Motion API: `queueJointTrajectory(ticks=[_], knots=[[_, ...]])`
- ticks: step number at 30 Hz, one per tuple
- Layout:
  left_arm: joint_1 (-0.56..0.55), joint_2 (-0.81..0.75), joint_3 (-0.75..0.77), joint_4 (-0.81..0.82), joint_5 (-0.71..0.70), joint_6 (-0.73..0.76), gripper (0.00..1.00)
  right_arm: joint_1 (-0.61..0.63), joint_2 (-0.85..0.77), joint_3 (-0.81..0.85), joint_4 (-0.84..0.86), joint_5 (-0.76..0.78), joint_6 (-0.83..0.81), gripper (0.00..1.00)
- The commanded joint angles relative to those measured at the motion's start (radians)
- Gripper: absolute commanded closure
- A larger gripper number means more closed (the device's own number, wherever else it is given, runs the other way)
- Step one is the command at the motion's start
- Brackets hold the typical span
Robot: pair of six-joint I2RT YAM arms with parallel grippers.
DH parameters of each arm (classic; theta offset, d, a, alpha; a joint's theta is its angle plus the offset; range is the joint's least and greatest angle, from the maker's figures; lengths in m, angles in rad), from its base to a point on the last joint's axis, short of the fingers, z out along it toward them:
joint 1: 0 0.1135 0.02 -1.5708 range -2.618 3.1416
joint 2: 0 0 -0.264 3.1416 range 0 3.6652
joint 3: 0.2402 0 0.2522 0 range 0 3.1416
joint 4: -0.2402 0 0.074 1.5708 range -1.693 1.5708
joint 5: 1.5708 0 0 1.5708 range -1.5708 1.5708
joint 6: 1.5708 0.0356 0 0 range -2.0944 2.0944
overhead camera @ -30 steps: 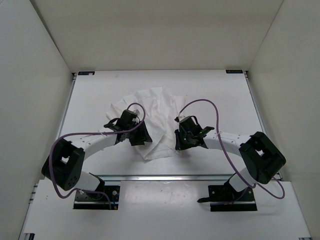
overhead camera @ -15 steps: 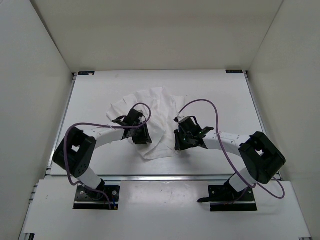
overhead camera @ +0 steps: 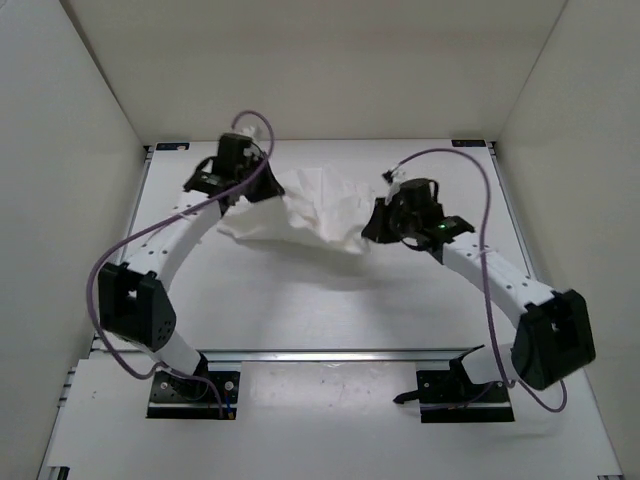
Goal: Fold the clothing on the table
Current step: Flatten the skirt out
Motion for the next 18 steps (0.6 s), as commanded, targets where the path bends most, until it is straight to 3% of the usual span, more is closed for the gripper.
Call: queueJointTrajectory(ticks=[1, 5, 8, 9, 10, 11, 13, 15, 18], knots=[[0.076, -0.184, 0.038, -0.093, 0.011, 0.092, 1.00, -0.023, -0.175, 0.023, 0.085, -0.060, 0.007, 1.00], [0.114, -0.388, -0.243, -0.052, 0.031, 0.088, 1.00, -0.051, -0.283, -0.142, 0.088, -0.072, 0.048, 1.00], [0.088, -0.516, -0.546, -0.031, 0.008, 0.050, 1.00, -0.086, -0.309, -0.256, 0.009, -0.061, 0.097, 1.00], [0.063, -0.574, -0.641, -0.021, 0.023, 0.013, 0.93, -0.095, -0.313, -0.299, -0.040, -0.053, 0.100, 0.96], [0.059, -0.594, -0.691, 0.005, 0.040, 0.002, 0.80, -0.111, -0.326, -0.330, -0.079, -0.046, 0.105, 0.85], [0.058, -0.635, -0.782, 0.011, 0.076, -0.028, 0.49, -0.111, -0.344, -0.348, -0.099, -0.024, 0.112, 0.78], [0.050, -0.701, -0.898, 0.060, 0.121, -0.068, 0.44, -0.129, -0.375, -0.411, -0.136, -0.024, 0.122, 0.64], [0.039, -0.789, -0.991, 0.066, 0.118, -0.113, 0.34, -0.135, -0.418, -0.437, -0.142, -0.035, 0.132, 0.63], [0.039, -0.878, -1.056, 0.053, 0.132, -0.144, 0.34, -0.089, -0.464, -0.451, -0.148, -0.010, 0.165, 0.62]])
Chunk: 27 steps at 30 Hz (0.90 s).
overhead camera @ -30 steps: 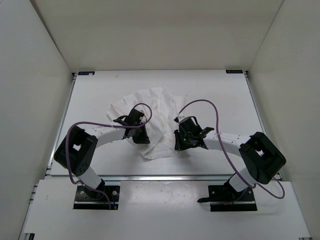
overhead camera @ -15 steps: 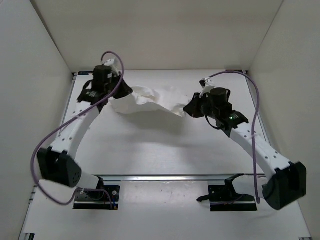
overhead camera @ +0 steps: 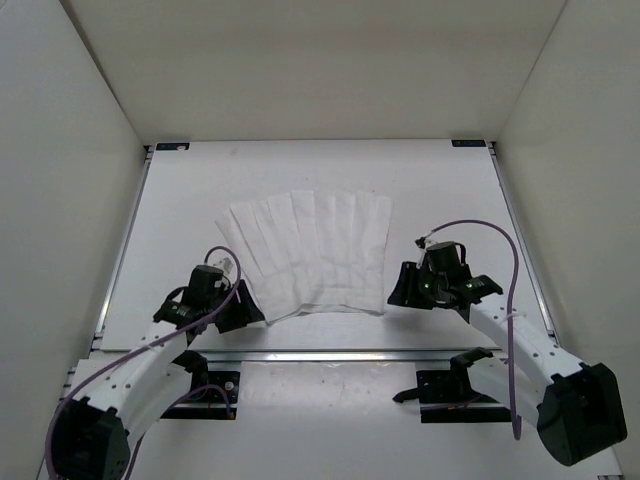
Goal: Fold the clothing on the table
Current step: Flatten the skirt out, then fold the skirt
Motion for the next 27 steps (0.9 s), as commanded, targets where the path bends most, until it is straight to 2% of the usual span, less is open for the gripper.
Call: queueJointTrajectory(ticks=[1, 4, 10, 13, 21, 24, 27], knots=[[-0.008, -0.117, -0.031, 0.059, 0.038, -0.070, 0.35, 0.052, -0.061, 0.017, 0.036, 0.027, 0.050, 0.62], [-0.011, -0.122, -0.064, 0.073, 0.030, -0.078, 0.36, 0.101, -0.019, 0.014, 0.054, 0.071, 0.069, 0.58], [-0.066, -0.045, -0.084, 0.139, -0.008, -0.117, 0.31, 0.139, 0.135, 0.022, 0.087, 0.105, 0.079, 0.47], [-0.074, -0.045, -0.098, 0.172, -0.019, -0.145, 0.30, 0.149, 0.172, 0.003, 0.132, 0.090, 0.085, 0.45], [-0.091, 0.022, -0.082, 0.226, -0.056, -0.153, 0.29, 0.162, 0.264, 0.000, 0.218, 0.087, 0.099, 0.49], [-0.109, 0.094, -0.075, 0.266, -0.054, -0.160, 0.31, 0.159, 0.293, 0.005, 0.228, 0.084, 0.095, 0.54], [-0.137, 0.145, -0.078, 0.307, -0.062, -0.173, 0.38, 0.159, 0.307, 0.005, 0.229, 0.091, 0.093, 0.67]])
